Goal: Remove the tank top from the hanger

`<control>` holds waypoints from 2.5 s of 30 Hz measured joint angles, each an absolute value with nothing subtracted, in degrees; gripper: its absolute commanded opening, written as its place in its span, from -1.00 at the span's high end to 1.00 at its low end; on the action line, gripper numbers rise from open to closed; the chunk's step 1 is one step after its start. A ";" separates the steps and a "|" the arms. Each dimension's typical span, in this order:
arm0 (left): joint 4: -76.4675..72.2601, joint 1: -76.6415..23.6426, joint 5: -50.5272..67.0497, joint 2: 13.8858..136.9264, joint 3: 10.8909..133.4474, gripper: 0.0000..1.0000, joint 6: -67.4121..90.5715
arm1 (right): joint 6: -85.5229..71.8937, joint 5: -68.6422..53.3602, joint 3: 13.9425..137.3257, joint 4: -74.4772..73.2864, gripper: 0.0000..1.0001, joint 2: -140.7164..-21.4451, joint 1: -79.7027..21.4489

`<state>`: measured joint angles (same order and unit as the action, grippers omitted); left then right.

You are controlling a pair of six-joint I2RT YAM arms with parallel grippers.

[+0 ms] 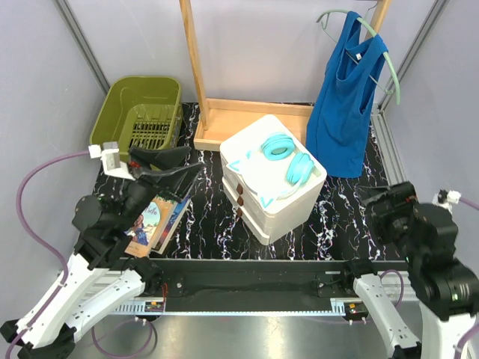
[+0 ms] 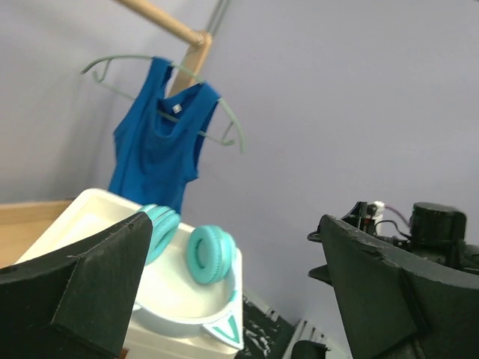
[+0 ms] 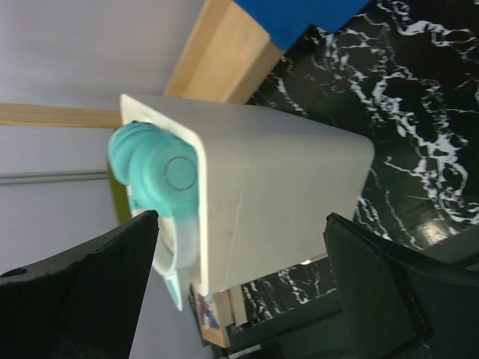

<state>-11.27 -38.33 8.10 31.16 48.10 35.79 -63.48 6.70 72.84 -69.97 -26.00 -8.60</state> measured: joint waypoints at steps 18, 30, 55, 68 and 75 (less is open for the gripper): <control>19.07 -38.26 -9.76 30.89 53.34 -0.98 47.72 | -33.30 7.14 92.92 -68.86 -0.99 -55.00 -8.56; 32.12 -38.22 -5.02 30.63 63.57 -0.98 43.97 | -17.12 17.32 118.98 -61.89 -0.99 -81.54 -8.49; 44.64 -38.24 9.19 52.27 81.87 -0.98 12.82 | -3.40 9.61 146.82 -54.28 -0.13 -113.71 -0.49; 45.69 -38.24 9.89 58.89 86.80 -0.98 13.21 | -7.22 -3.18 142.93 -54.11 1.00 -107.46 -1.17; 45.08 -38.30 14.57 63.86 90.04 -0.98 17.21 | -8.16 -5.45 139.13 -58.52 1.00 -99.50 -1.13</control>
